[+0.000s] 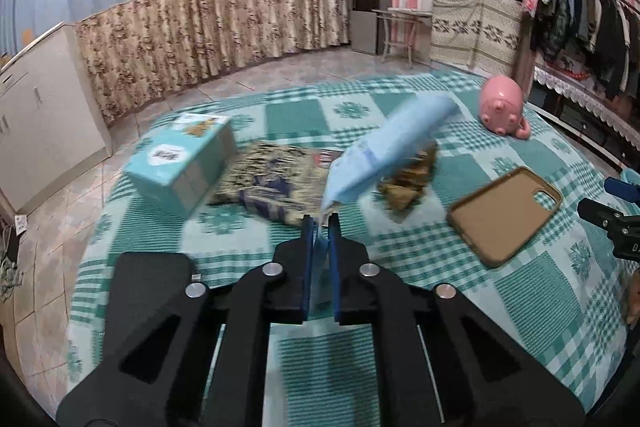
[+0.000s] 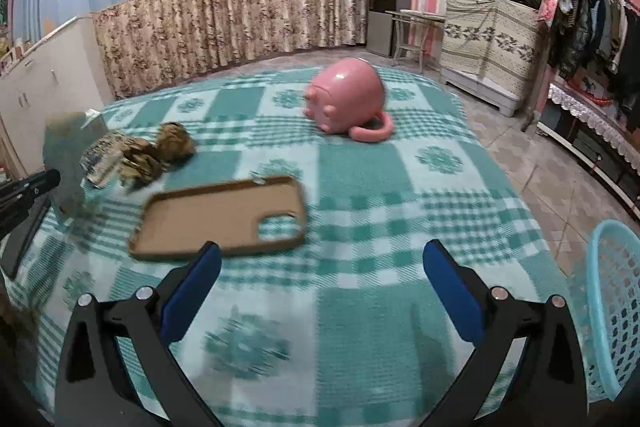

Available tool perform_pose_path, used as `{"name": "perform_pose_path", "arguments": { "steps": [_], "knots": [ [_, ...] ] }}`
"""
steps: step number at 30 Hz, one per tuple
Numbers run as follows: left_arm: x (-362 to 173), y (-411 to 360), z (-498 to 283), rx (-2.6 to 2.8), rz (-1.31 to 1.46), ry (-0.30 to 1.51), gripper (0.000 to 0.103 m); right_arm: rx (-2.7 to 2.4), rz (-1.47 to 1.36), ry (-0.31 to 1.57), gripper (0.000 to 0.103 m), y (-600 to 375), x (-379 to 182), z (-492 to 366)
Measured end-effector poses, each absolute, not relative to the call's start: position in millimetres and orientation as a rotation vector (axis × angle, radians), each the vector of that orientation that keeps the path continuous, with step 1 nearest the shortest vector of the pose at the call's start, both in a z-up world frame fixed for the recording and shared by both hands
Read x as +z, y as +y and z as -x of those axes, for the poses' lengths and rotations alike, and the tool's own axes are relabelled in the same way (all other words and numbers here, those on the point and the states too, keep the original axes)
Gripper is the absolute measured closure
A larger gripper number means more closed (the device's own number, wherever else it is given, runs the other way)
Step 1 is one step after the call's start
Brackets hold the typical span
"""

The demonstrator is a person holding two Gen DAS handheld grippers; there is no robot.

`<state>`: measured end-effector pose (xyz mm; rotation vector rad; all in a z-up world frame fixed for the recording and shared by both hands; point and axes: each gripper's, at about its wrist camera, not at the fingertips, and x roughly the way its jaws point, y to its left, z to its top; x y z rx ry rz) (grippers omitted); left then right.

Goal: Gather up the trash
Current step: 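Grasp the brown cloth with the right gripper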

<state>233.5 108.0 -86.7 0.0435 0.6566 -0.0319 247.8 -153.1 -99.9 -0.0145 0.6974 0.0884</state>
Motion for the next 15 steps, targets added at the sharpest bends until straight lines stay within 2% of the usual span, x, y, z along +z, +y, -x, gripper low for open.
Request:
{"name": "perform_pose_path", "arguments": {
  "steps": [10,15],
  "knots": [
    [-73,168,-222,0.032,0.053,0.617,0.099,0.212,0.063,0.701,0.005,-71,-96,-279],
    [-74,174,-230,0.062,0.047,0.629,0.099,0.254,0.079,0.725,0.005,-31,-99,-303]
  ]
}}
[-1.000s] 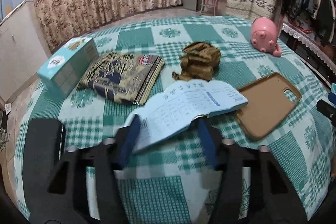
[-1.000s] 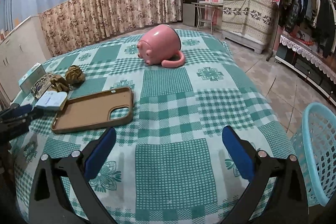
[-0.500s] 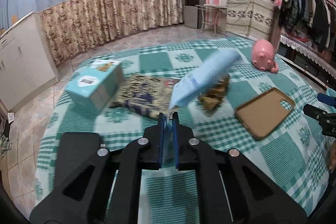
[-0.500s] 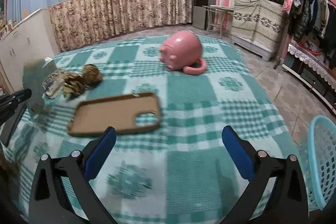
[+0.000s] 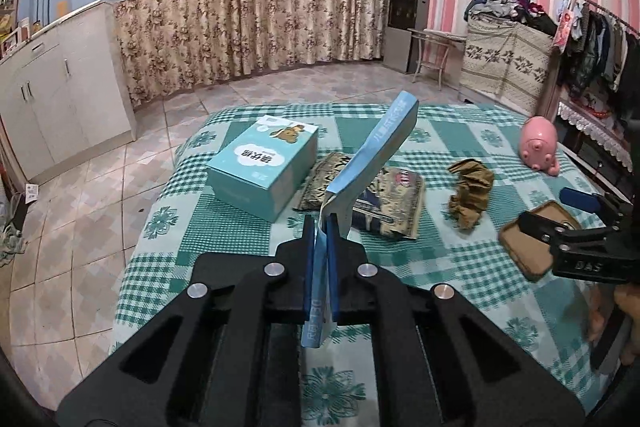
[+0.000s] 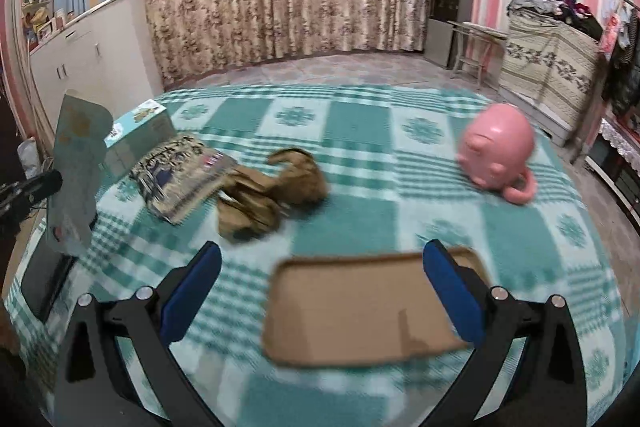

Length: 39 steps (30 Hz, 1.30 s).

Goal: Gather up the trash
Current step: 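Grasp the brown cloth with the right gripper, then carry the blue booklet and brown cloth toward the blue basket with both grippers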

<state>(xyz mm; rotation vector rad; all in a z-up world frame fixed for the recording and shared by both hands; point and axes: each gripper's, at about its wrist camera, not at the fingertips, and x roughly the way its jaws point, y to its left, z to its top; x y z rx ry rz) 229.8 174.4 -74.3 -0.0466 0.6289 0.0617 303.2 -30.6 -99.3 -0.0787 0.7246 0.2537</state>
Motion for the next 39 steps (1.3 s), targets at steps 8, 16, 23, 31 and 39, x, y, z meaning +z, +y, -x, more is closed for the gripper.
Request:
{"name": "perform_pose_path", "arguments": {
  "steps": [8,16,23,31,39],
  "knots": [
    [-76,186,-244,0.092,0.062,0.643,0.099,0.254,0.072,0.808,0.006,5,-120,-333],
    [-84,184,-252,0.085,0.079,0.666,0.099,0.314,0.043,0.845,0.051,12,-125,-340],
    [-63,160,-246,0.039,0.057,0.628,0.099,0.342,-0.007,0.793,0.052,-31,-99,-308],
    [-41,90,-244,-0.078,0.024,0.606,0.099,0.222,-0.035,0.722,0.052,-123,-72,-257],
    [-36,-7,-246,-0.256,-0.006,0.607,0.099,0.009,-0.071,0.650,0.052,-238,-46,-207]
  ]
}}
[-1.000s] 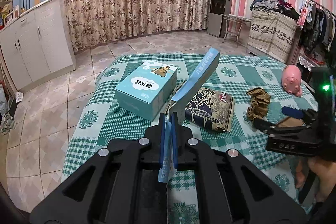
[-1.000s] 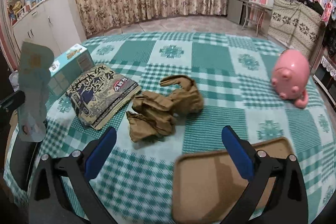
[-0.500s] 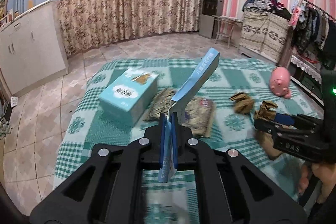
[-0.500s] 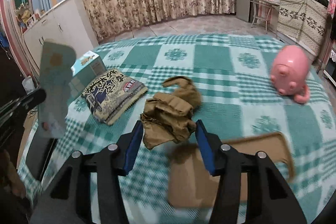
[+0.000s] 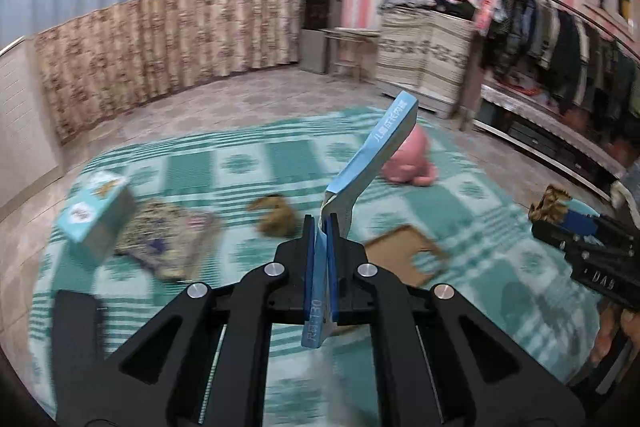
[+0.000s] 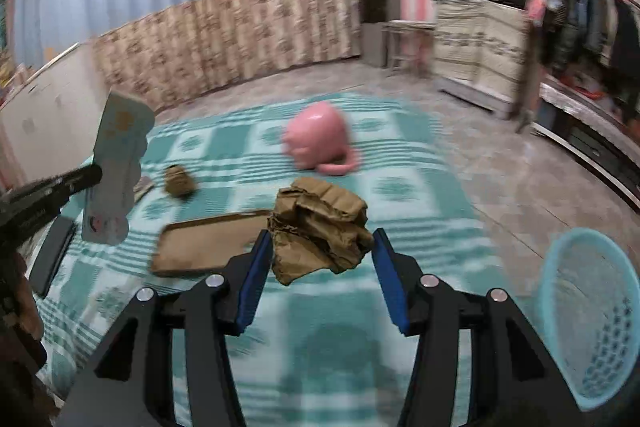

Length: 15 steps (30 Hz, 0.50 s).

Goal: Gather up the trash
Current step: 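Carry the blue booklet and brown cloth toward the blue basket with both grippers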

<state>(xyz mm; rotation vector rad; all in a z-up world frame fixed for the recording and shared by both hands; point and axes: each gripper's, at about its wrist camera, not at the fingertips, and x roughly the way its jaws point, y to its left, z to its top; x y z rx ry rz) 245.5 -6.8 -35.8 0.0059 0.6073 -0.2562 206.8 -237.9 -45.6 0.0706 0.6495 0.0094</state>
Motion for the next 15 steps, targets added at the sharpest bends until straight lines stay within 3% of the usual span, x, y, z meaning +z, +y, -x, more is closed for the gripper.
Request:
{"name": "perform_pose_path", "arguments": {
  "steps": [15],
  "knots": [
    [-41,-216,-229,-0.613,-0.094,0.599,0.099,-0.340,-0.177,0.583,0.052,-413,-49,-126]
  ]
}}
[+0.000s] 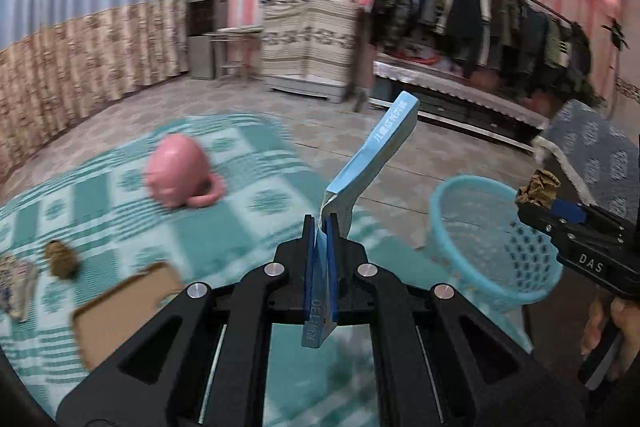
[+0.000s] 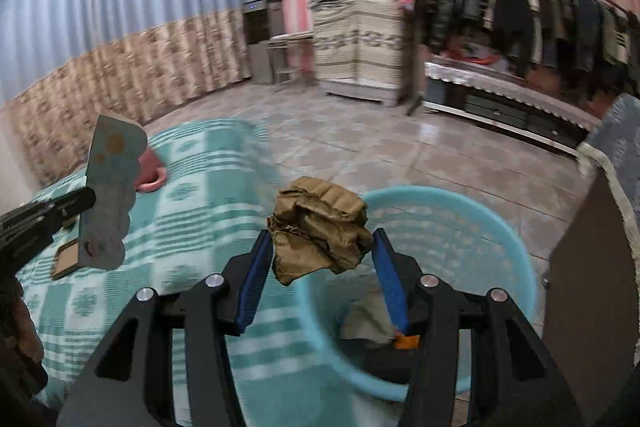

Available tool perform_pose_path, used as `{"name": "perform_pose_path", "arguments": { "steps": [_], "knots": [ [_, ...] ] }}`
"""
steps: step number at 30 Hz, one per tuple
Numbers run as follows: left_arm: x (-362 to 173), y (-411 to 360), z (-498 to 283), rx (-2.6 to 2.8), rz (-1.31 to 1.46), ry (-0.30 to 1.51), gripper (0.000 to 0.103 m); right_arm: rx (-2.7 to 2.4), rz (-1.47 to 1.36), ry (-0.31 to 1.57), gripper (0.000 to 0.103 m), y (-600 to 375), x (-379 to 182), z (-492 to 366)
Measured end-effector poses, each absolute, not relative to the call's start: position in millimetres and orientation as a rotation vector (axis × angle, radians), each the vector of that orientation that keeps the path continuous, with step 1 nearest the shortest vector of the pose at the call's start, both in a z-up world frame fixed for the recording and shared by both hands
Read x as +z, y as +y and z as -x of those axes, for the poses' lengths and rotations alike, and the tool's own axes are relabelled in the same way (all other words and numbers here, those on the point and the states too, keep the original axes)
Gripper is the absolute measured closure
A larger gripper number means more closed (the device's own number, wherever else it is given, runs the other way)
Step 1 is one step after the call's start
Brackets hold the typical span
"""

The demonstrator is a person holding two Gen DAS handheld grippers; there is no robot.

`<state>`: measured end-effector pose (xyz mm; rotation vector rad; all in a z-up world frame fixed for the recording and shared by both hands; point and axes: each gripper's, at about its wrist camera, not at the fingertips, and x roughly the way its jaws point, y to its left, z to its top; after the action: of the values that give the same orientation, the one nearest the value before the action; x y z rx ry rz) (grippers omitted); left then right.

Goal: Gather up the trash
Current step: 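Carry the blue booklet and brown cloth toward the blue basket with both grippers, then open the left gripper to drop the booklet while the right gripper drops the brown cloth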

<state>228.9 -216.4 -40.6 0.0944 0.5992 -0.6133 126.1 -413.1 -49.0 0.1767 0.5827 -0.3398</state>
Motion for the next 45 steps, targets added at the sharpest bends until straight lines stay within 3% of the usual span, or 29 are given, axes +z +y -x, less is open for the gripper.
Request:
{"name": "perform_pose_path", "arguments": {
  "steps": [16,29,33,36,40,45],
  "knots": [
    [-53,-362,-189,-0.820,-0.209,0.577,0.098,-0.517,-0.277,0.543,0.052,-506,-72,-80],
    [-73,-427,-214,-0.844,-0.238,0.620,0.095,-0.559,-0.337,0.560,0.052,-540,-93,-63],
    [-73,-421,-221,-0.798,-0.220,0.636,0.046,-0.558,-0.335,0.563,0.052,-538,-93,-67],
    [-65,-411,-223,-0.761,-0.218,0.607,0.036,-0.552,-0.328,0.564,0.052,-533,-92,-70],
    [-50,-392,-226,-0.679,-0.205,0.545,0.014,-0.538,-0.313,0.566,0.052,-527,-93,-78],
    [-39,-374,-228,-0.636,-0.175,0.535,0.009,-0.515,-0.278,0.562,0.052,-514,-92,-94]
  ]
}}
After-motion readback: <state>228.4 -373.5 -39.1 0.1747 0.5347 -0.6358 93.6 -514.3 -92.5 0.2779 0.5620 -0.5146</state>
